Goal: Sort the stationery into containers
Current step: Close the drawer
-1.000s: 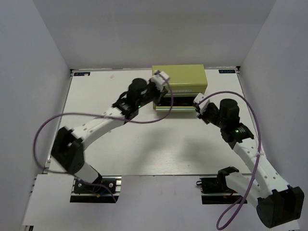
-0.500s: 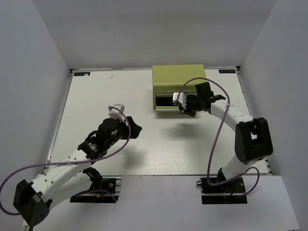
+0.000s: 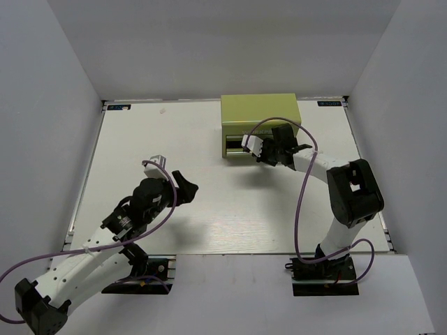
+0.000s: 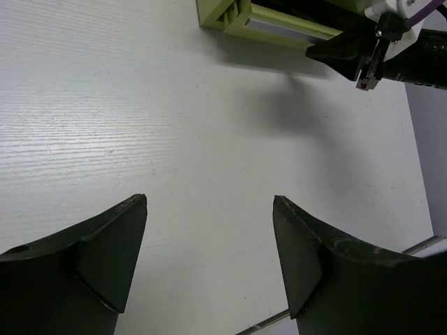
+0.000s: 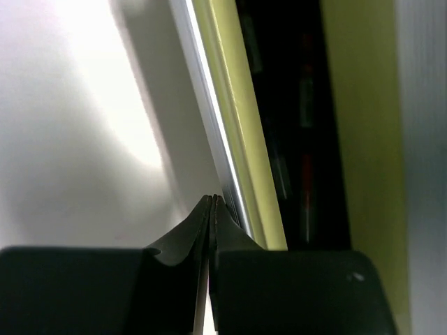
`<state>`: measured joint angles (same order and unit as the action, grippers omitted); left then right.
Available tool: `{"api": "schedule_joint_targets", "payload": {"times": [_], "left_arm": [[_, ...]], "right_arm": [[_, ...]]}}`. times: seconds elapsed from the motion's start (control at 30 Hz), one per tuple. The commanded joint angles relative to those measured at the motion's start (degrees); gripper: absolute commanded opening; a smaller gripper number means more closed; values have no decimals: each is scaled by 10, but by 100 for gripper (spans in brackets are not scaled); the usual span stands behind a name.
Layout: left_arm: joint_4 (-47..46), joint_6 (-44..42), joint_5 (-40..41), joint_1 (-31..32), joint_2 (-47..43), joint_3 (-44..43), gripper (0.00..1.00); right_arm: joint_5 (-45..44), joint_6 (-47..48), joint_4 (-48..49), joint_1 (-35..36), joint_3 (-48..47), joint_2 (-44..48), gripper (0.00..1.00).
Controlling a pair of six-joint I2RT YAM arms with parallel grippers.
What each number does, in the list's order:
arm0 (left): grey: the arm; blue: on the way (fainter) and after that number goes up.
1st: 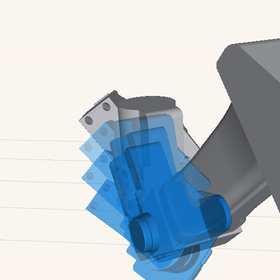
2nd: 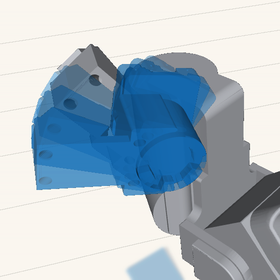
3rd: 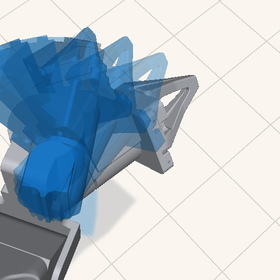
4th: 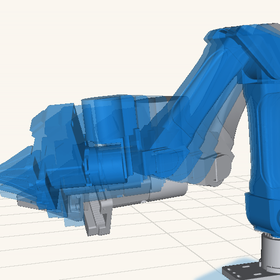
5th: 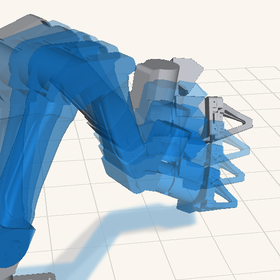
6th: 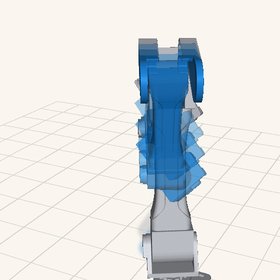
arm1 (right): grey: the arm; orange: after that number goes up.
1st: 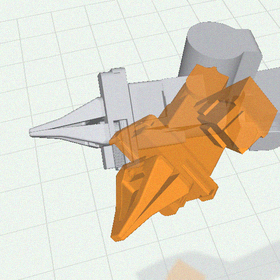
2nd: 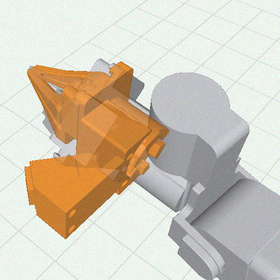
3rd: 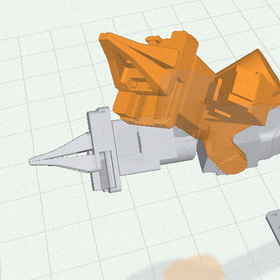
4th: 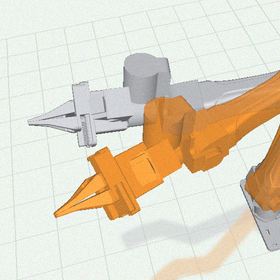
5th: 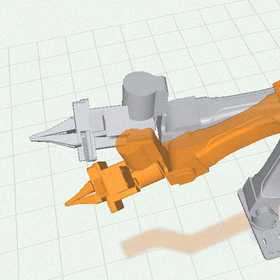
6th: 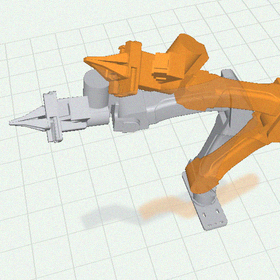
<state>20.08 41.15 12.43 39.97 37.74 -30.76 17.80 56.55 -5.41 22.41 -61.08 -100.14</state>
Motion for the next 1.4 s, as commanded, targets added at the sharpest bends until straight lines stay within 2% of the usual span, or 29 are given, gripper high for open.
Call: {"api": "schedule_joint_targets", "payload": {"times": [0.0,0.4,0.47,0.5,0.53,0.57,0.67,0.73,0.77,0.8,0.83,0.87,0.97,1.03,1.07,1.2,1.37], "left_arm": [[9,7,9,1,3,-7,83],[20,7,21,1,2,-12,84],[20,7,21,1,-5,-12,85],[20,7,21,1,-12,-12,85],[20,7,21,1,-12,-12,85],[20,7,21,1,-18,-12,85],[6,7,15,1,-24,-6,87],[1,7,9,1,-24,-1,90],[-9,7,4,1,-24,-1,96],[-20,7,-1,1,-17,-1,96],[-21,7,-1,1,-17,-1,98],[-28,0,-7,1,-2,-7,98],[-34,-7,-13,1,26,-25,99],[-34,-15,-19,1,41,-41,99],[-34,-20,-26,1,48,-41,99],[-54,-27,-48,1,72,-55,99],[-64,-40,-53,1,89,-72,99]], "right_arm": [[-93,-29,146,4,13,6,2],[-134,8,229,10,16,-27,7],[-111,11,202,9,12,-17,7],[-75,12,190,10,16,-11,7],[-53,26,131,7,18,18,7],[9,35,104,6,19,30,7],[83,58,34,8,49,92,8],[96,36,23,9,77,144,13],[103,18,22,9,80,156,16],[103,-44,22,9,78,173,25],[100,-67,20,7,69,180,31],[94,-107,-12,3,62,188,43],[66,-212,-73,1,-4,197,67],[52,-266,-92,1,-31,203,73],[43,-305,-99,3,-34,216,90],[-57,-419,-92,1,-37,253,90],[-99,-449,-82,1,-11,329,90]]}}
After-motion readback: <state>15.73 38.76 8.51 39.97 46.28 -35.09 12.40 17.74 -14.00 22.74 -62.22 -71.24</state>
